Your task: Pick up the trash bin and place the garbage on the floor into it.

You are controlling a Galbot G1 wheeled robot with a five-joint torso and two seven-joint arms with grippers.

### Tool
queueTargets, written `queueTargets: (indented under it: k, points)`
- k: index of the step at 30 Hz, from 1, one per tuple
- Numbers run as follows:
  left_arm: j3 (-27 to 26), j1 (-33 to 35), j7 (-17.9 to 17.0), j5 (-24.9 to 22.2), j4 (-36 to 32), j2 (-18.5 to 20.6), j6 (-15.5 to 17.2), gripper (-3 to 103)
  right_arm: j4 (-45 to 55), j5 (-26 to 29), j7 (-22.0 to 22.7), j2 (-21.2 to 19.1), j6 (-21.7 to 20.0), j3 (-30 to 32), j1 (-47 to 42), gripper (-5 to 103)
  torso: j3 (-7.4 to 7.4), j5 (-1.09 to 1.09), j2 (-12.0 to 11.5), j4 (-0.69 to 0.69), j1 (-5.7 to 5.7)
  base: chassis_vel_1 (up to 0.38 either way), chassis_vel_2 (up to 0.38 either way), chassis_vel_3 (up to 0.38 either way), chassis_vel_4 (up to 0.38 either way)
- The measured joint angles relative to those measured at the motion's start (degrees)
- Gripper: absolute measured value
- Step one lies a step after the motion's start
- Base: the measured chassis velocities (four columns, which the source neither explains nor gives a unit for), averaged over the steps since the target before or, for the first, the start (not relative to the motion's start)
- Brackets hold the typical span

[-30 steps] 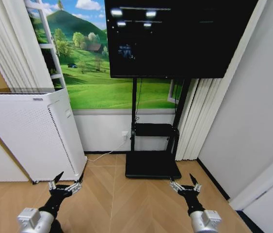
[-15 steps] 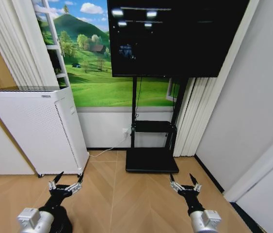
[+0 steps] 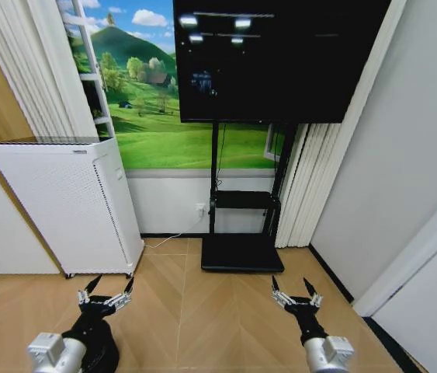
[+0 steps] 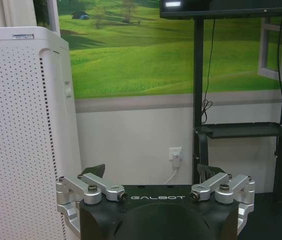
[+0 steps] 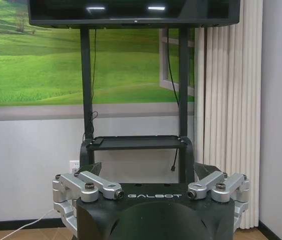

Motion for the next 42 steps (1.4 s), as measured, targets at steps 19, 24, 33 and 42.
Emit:
queueTargets:
  k: [19, 24, 33, 42]
  points:
    - [0.0, 0.0, 0.0, 0.0, 0.0, 0.0, 0.0, 100, 0.0, 0.0, 0.0, 0.0, 0.0, 0.0, 0.0, 100, -0.01, -0.01, 0.0, -0.01, -0.01, -0.029, -0.022, 0.023, 0.022]
    - [0.0, 0.0, 0.0, 0.0, 0.0, 0.0, 0.0, 100, 0.0, 0.0, 0.0, 0.0, 0.0, 0.0, 0.0, 100, -0.01, 0.02, 0.0, 0.00, -0.01, 0.139, 0.116, -0.148, -0.139]
    - [0.0, 0.0, 0.0, 0.0, 0.0, 0.0, 0.0, 100, 0.0, 0.0, 0.0, 0.0, 0.0, 0.0, 0.0, 100, -0.02, -0.06, 0.0, -0.02, -0.01, 0.174, 0.190, -0.176, -0.185]
    - [0.0, 0.0, 0.0, 0.0, 0.0, 0.0, 0.0, 100, 0.0, 0.0, 0.0, 0.0, 0.0, 0.0, 0.0, 100, -0.02, 0.04, 0.0, 0.00, -0.01, 0.007, 0.013, -0.014, -0.001]
